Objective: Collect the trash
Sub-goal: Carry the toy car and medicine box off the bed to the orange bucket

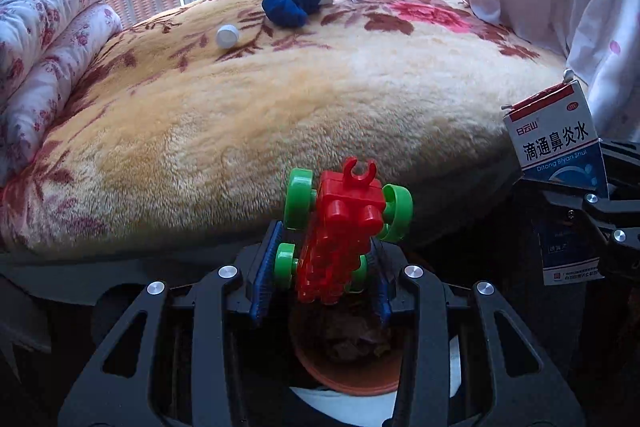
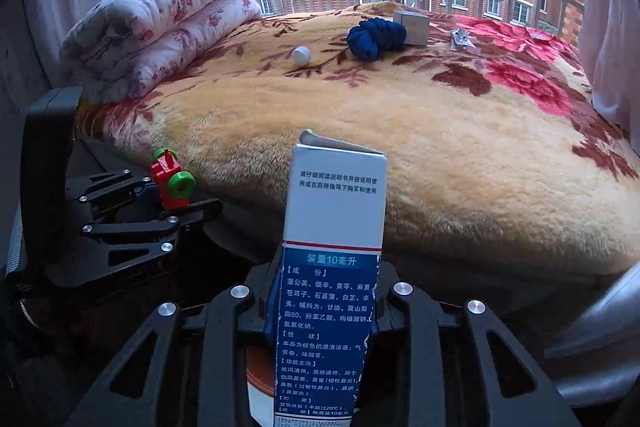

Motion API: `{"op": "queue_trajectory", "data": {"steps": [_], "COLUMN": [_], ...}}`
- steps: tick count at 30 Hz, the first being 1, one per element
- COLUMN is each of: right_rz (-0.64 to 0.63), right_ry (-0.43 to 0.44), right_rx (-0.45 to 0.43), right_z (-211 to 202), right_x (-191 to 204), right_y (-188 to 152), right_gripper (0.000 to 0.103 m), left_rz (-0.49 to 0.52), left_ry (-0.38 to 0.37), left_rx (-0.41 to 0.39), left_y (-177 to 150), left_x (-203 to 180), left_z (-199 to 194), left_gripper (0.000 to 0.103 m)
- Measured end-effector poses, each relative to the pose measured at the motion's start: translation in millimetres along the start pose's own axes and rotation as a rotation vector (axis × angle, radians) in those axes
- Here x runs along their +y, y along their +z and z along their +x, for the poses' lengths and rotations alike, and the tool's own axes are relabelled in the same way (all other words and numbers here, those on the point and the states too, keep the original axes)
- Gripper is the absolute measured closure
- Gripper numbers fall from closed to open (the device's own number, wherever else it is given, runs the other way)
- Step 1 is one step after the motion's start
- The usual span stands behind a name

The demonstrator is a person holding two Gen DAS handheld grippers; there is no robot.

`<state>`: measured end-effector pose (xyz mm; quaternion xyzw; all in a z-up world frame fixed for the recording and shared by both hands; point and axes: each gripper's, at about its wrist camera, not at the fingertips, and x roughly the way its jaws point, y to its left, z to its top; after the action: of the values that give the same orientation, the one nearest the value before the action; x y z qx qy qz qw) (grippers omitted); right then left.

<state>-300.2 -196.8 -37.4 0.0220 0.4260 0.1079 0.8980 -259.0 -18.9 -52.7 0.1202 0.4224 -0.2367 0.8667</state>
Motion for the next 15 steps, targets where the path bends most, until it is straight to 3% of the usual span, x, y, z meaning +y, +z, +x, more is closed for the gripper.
{"op": "queue_trajectory", "data": {"steps": [6,15], "right_rz": [0.044,0.037], "right_ry": [0.017,0.043], "right_rx": [0.089,0.207], "right_z": [18.8,52.9], "right_x": [0.4,0.3], "right_y": [-35.9,-62.9], "right_gripper": [0.072,0.072], "left_rz": [0.036,0.098], "left_ry": [0.002,-0.015], "left_rx": [0.090,0.216], "left_y": [-30.3,-55.5], "left_x": [-1.9,-4.4], "left_z": [10.5,38.5], "left_gripper": [0.065,0.065]}}
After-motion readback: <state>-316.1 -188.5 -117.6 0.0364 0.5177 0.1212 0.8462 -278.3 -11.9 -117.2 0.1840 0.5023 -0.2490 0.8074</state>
